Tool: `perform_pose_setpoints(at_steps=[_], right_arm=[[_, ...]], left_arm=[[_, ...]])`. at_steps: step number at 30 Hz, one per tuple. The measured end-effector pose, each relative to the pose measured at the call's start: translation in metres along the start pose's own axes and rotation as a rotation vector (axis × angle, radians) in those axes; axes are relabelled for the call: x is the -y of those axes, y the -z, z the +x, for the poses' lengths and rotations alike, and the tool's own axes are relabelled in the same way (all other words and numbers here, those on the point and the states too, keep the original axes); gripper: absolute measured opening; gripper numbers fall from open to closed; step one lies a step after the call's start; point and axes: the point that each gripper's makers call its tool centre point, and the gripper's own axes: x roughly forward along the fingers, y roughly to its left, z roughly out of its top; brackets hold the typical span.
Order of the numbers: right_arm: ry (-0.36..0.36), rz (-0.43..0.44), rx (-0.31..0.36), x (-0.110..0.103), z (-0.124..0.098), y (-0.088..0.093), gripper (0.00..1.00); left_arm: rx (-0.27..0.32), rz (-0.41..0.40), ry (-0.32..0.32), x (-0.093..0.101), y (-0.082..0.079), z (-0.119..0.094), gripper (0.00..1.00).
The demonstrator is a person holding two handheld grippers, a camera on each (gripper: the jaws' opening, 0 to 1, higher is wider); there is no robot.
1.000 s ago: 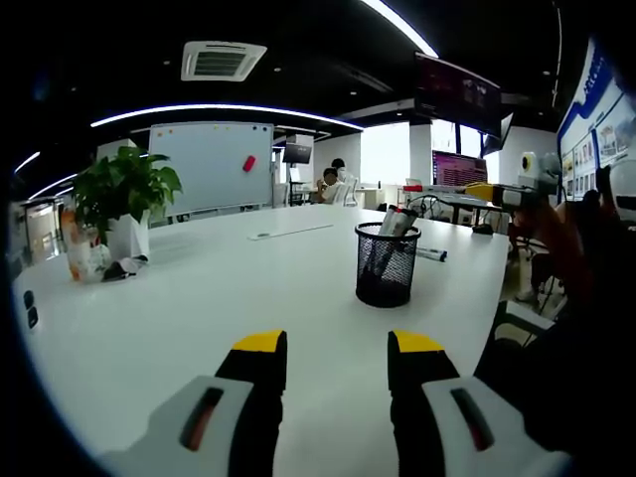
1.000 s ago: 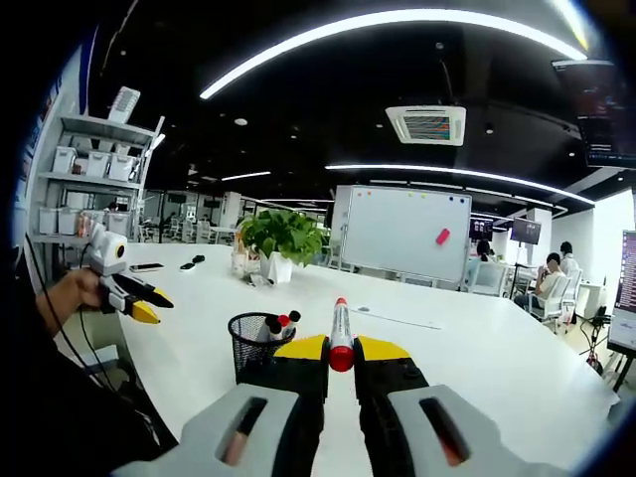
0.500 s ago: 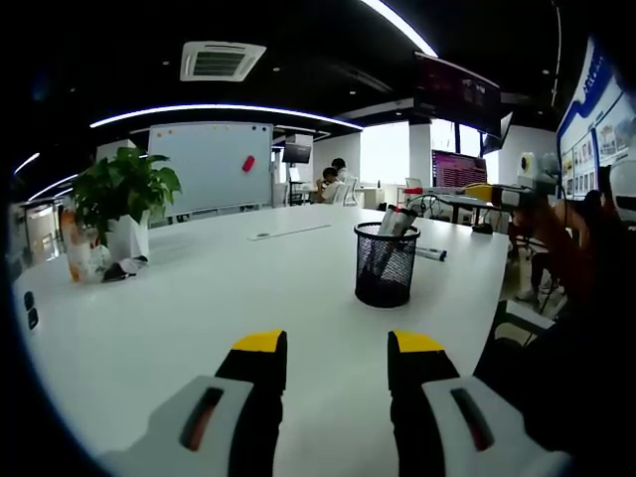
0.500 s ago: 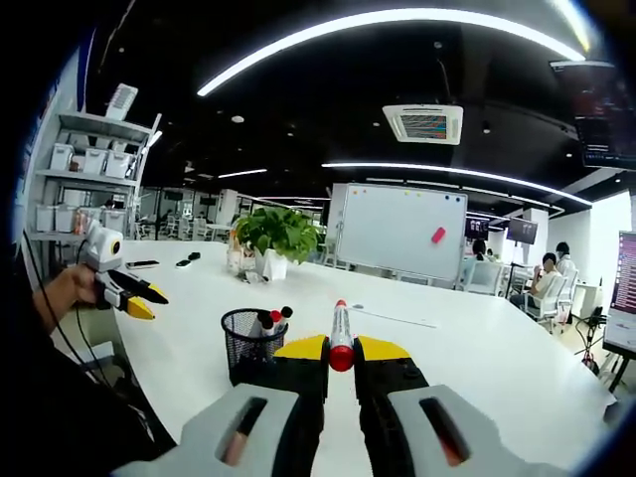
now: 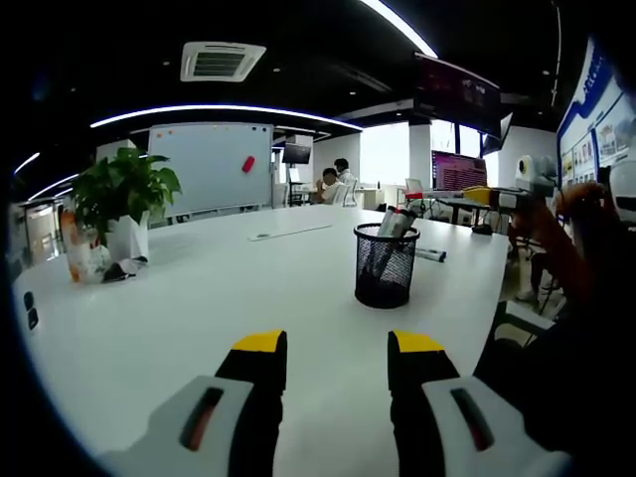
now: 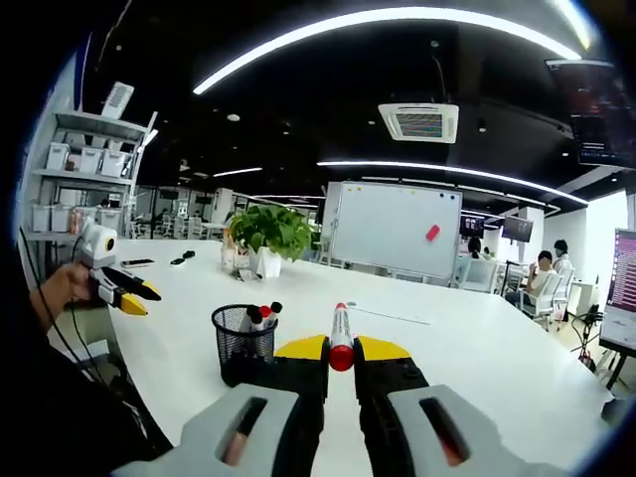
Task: Pick up the whiteboard markers from the pen holder and place them facing the whiteboard neatly
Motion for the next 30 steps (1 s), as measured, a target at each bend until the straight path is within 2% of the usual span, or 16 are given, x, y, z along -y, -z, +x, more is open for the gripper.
perform_pose_setpoints(at_steps=[9, 30], right_arm=[[-0.002, 0.005, 0.009, 0.002, -0.004, -0.004, 0.13], [0.07, 0.012, 0.008, 0.035, -0.019, -0.004, 0.13]], left_arm=[[-0.003, 0.001, 0.0, 0.0, 0.0, 0.0, 0.42], [-0.007, 0.0, 0.008, 0.003, 0.0, 0.003, 0.42]])
